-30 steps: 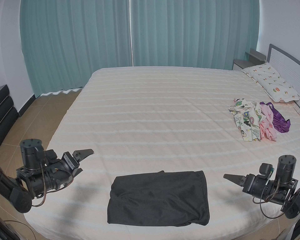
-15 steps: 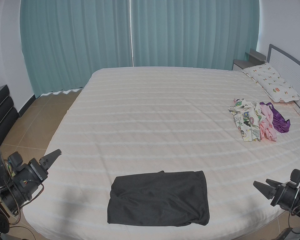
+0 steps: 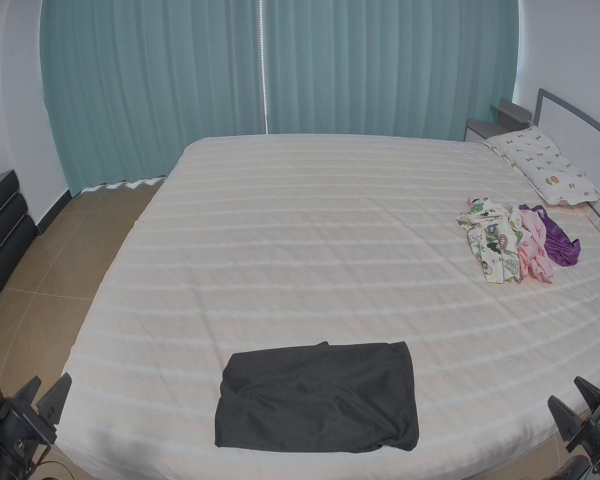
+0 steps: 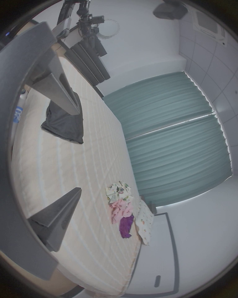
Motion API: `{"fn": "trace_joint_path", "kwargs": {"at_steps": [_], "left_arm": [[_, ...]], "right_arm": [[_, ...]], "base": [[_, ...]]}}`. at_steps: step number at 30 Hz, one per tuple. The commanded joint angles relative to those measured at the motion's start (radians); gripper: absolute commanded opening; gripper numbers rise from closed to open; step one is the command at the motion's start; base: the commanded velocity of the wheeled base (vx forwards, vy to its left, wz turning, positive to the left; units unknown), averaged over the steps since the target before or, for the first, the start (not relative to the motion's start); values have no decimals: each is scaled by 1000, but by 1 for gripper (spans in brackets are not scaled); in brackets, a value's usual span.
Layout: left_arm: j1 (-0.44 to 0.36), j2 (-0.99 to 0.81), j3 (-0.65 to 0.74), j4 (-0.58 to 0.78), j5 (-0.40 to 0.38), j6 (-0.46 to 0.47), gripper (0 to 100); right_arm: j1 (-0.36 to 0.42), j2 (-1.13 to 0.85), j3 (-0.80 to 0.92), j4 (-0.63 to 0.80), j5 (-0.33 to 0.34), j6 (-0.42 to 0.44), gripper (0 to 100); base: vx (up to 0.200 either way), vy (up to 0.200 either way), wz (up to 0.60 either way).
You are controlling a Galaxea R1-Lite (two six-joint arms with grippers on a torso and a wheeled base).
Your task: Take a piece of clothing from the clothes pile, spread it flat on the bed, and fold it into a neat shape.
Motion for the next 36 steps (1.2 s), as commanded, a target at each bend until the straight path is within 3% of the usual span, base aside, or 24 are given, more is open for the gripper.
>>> {"fn": "trace_joint_path", "kwargs": {"at_steps": [1, 5, 7, 9, 10, 11, 13, 19, 22, 27, 29, 32, 36], "left_arm": [[43, -379, -26, 214, 44, 152, 100], [66, -389, -11, 210, 77, 198, 100], [76, -395, -6, 214, 87, 205, 100], [139, -458, 25, 219, 80, 290, 100], [142, -464, 28, 219, 80, 298, 100], [142, -494, 75, 204, 100, 409, 100], [142, -493, 114, 158, 122, 459, 100], [142, -493, 134, 96, 94, 456, 100], [142, -491, 134, 101, 13, 444, 100], [142, -491, 134, 102, -25, 396, 100], [142, -491, 134, 115, -79, 366, 100], [140, -491, 132, 168, -139, 407, 100], [140, -490, 134, 158, -142, 412, 100]], "right_arm": [[-99, -250, 23, 112, 58, -105, 100], [-136, -322, 34, 125, 147, -139, 100], [-136, -324, 35, 121, 154, -150, 100], [-136, -324, 37, 119, 161, -179, 100], [-136, -324, 37, 119, 161, -179, 100], [-136, -322, 32, 129, 171, -180, 100], [-136, -322, 32, 130, 190, -180, 100], [-138, -322, 32, 132, 204, -177, 100], [-138, -321, 32, 133, 204, -179, 100], [-138, -321, 32, 133, 200, -177, 100], [-138, -321, 32, 133, 208, -179, 100], [-141, -321, 31, 135, 199, -179, 100], [-141, -321, 26, 150, 190, -179, 100]], "base": [[0, 0, 0], [0, 0, 0], [0, 0, 0], [0, 0, 0], [0, 0, 0], [0, 0, 0], [0, 0, 0], [0, 0, 0], [0, 0, 0], [0, 0, 0], [0, 0, 0], [0, 0, 0], [0, 0, 0]]}}
